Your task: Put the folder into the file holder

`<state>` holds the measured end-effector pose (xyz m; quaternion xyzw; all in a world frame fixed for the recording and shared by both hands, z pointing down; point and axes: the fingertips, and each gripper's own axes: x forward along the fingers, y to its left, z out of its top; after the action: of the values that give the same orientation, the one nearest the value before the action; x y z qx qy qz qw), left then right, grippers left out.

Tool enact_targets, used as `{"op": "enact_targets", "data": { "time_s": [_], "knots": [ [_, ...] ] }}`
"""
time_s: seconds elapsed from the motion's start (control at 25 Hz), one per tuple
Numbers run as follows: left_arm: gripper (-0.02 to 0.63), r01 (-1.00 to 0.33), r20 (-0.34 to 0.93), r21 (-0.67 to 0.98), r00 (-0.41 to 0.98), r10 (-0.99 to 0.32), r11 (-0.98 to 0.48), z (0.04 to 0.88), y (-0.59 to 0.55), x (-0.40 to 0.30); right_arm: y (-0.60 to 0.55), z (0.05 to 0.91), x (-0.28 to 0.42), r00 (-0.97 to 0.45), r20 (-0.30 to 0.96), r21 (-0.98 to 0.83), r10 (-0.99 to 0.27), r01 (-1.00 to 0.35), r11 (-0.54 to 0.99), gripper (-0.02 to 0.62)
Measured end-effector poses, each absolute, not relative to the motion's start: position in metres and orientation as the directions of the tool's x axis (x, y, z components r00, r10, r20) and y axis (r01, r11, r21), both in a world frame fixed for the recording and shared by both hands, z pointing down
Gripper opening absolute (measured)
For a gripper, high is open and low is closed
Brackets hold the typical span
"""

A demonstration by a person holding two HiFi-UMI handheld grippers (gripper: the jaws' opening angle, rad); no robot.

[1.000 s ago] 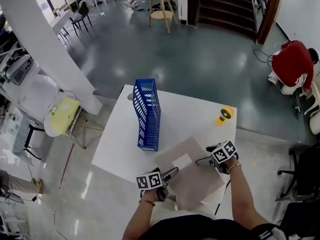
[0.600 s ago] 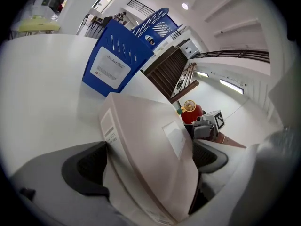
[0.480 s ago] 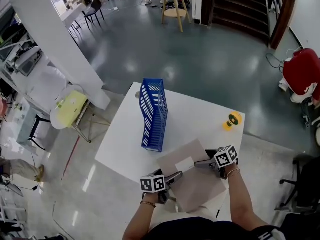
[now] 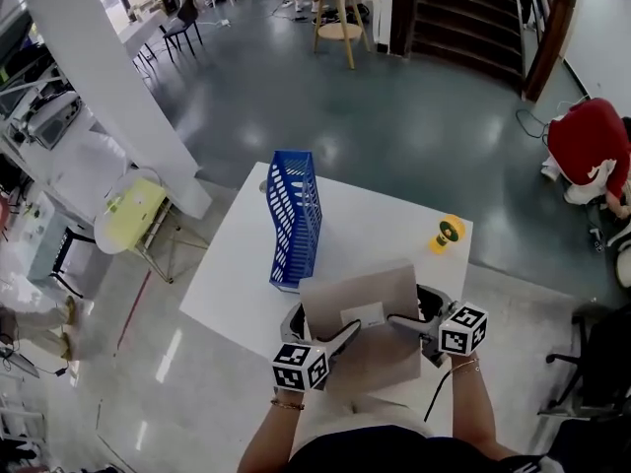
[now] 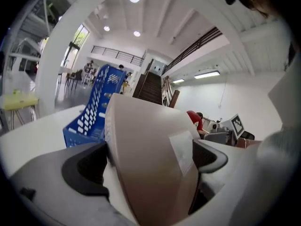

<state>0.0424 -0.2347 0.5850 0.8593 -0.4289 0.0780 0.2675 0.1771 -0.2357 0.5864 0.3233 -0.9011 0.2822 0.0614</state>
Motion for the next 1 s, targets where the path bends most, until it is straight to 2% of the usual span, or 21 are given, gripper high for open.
{"op": "enact_targets", "data": {
  "time_s": [0.2, 0.52, 0.68, 0.84, 1.0],
  "knots": [
    [0.558, -0.778, 0.222, 0.243, 0.627, -0.747, -0.58, 0.532, -0.224, 0.052, -0.219, 0.528, 0.184, -0.73, 0.148, -0.346, -0.667, -0.67, 0.656, 0.406],
    [0.558, -0.75, 0.032, 0.181, 0.651, -0.759, -0.636, 0.487, -0.188, 0.042, -0.183, 0.483, 0.174, -0.721, 0.036, -0.104, -0.692, -0.691, 0.715, 0.387],
    [0.558, -0.737, 0.02, 0.119, 0.672, -0.741, -0.665, 0.478, -0.17, 0.04, -0.174, 0.479, 0.172, -0.741, 0.041, 0.031, -0.67, -0.669, 0.742, 0.387],
    [0.558, -0.716, 0.008, 0.049, 0.698, -0.716, -0.697, 0.484, -0.158, 0.043, -0.171, 0.488, 0.177, -0.744, 0.046, 0.028, -0.666, -0.666, 0.746, 0.387],
    [0.558, -0.669, 0.065, 0.0, 0.742, -0.668, -0.743, 0.497, -0.156, 0.035, -0.171, 0.488, 0.175, -0.752, 0.04, -0.008, -0.658, -0.659, 0.752, 0.387]
  ]
}}
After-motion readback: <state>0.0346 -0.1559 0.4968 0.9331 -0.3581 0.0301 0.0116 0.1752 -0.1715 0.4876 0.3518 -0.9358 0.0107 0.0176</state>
